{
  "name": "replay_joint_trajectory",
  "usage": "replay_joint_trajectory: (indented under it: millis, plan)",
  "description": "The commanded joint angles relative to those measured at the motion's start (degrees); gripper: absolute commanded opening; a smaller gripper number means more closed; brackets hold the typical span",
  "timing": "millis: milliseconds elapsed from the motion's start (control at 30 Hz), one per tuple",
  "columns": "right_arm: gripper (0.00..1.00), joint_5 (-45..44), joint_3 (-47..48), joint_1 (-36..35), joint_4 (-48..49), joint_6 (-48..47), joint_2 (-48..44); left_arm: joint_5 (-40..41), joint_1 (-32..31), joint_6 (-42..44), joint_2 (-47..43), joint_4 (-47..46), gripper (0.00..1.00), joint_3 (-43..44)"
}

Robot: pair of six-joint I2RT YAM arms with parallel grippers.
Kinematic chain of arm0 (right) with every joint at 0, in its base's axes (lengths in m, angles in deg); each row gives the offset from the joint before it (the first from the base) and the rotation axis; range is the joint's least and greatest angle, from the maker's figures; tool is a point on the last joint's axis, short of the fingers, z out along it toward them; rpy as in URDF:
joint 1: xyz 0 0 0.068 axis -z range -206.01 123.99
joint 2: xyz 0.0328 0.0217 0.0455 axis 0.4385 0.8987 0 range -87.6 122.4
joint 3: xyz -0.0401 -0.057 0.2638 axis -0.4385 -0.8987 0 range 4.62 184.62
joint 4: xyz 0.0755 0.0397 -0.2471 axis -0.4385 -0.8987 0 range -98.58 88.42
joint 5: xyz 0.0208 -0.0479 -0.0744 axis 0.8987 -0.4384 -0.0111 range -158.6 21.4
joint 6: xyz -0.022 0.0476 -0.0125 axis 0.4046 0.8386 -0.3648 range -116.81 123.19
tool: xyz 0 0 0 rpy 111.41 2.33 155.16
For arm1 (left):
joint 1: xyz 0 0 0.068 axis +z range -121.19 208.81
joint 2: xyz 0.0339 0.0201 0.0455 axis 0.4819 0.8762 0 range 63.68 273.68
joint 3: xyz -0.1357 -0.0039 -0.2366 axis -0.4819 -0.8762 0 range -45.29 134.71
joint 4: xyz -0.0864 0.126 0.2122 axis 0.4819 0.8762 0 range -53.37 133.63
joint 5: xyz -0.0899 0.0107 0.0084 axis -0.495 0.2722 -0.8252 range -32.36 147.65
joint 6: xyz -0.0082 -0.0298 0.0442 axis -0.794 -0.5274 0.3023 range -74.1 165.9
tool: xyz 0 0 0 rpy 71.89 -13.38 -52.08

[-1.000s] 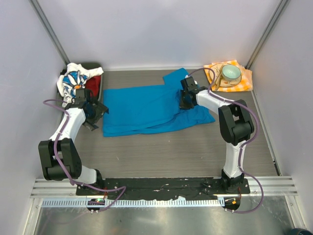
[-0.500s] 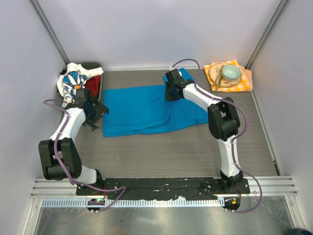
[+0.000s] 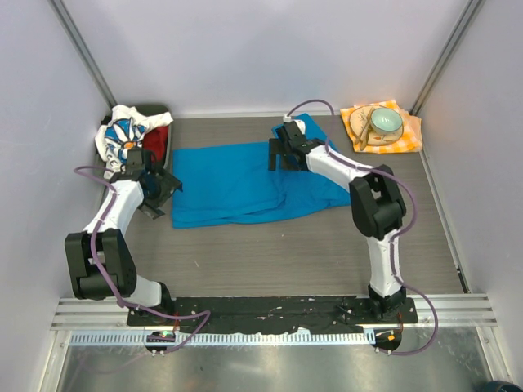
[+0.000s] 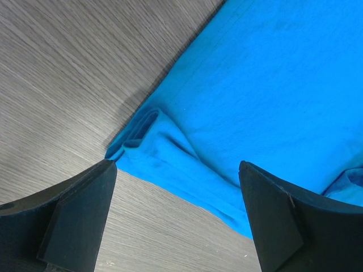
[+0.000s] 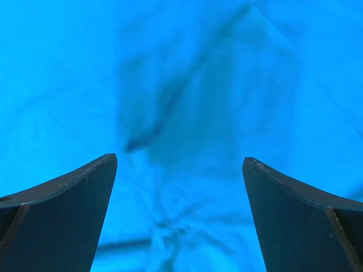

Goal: Fold and stack the t-shirts

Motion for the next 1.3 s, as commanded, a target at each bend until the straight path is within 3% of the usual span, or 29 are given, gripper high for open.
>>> replay_joint_trajectory:
  millis: [0,200,500,767,933,1267]
  plan:
    - [0.99,-11.57,-9.74,0.11,4.58,-2.06,-15.76,-2.97,0.00,1.13,-1.06,-1.77,0.94,-0.75]
    - [1.00,-14.85,-21.62,1.25,3.88,-1.01,-25.72,-4.12,-3.69,2.97,-4.57,-1.59,0.94,-1.81]
    - [1.00,-7.82,-28.93,6.09,2.74,2.59,-31.00,-1.74,-20.73,0.43,-5.73,-3.26,0.93,-2.78]
    - [0.97,0.18,-30.08,6.35,3.61,3.38,-29.33,1.42,-21.27,-0.28,-4.76,-3.35,0.90,-3.74]
    - [0.97,1.68,-32.27,6.53,4.49,4.44,-28.98,-0.25,-21.45,0.07,-3.70,-8.86,0.89,-6.46]
    - [0.97,2.03,-36.40,6.88,4.84,4.18,-32.23,6.08,-21.54,0.95,2.18,-10.38,0.89,-6.56]
